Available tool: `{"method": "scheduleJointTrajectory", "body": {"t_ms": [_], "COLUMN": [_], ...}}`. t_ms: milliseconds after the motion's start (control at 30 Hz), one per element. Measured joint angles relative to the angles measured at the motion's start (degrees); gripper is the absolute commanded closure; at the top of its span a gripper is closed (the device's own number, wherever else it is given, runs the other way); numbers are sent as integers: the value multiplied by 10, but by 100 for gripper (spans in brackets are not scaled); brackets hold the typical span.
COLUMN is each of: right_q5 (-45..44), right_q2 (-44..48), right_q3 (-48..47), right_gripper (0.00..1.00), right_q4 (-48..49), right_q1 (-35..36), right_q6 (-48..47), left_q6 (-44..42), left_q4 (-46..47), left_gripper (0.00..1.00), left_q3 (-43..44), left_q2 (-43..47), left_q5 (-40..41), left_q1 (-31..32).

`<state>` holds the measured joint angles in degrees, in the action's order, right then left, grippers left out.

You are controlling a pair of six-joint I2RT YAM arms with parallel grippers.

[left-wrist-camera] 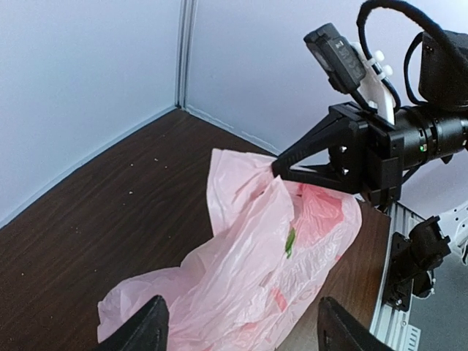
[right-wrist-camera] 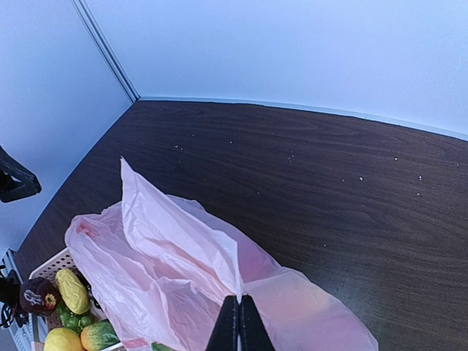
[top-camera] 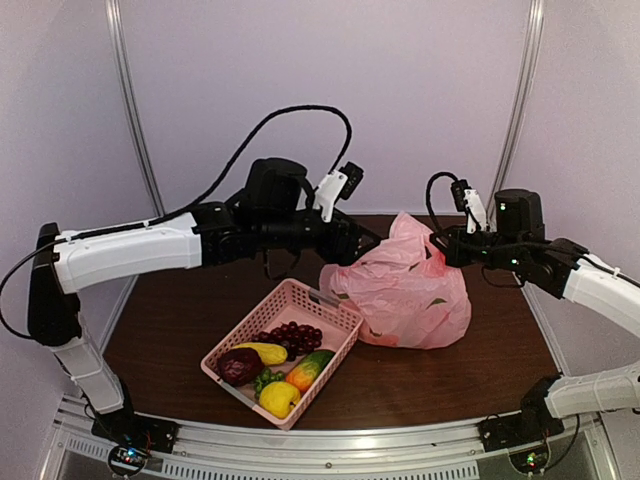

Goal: Untie the knot of the plastic bag and take out the fruit
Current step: Untie the bag handles from the takeout bag.

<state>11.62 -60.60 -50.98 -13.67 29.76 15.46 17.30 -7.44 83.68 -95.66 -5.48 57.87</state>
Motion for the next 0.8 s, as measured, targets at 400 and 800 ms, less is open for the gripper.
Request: {"method": "scheduleJointTrajectory", "body": {"t_ms": [400, 800], "right_q5": [2, 2], "right_q2": [0, 11], "right_q3": [0, 0], "right_gripper": [100, 100], "right_q4": [0, 0], "right_q1": [0, 0], "right_q6": [0, 10], "left_q6": [-64, -76], "left_q4": [-56, -117], "left_gripper": [51, 100], "left_q3": [151, 184], "left_q2": [-160, -182], "left_q5": [-17, 8], "left_q1": [5, 5]}}
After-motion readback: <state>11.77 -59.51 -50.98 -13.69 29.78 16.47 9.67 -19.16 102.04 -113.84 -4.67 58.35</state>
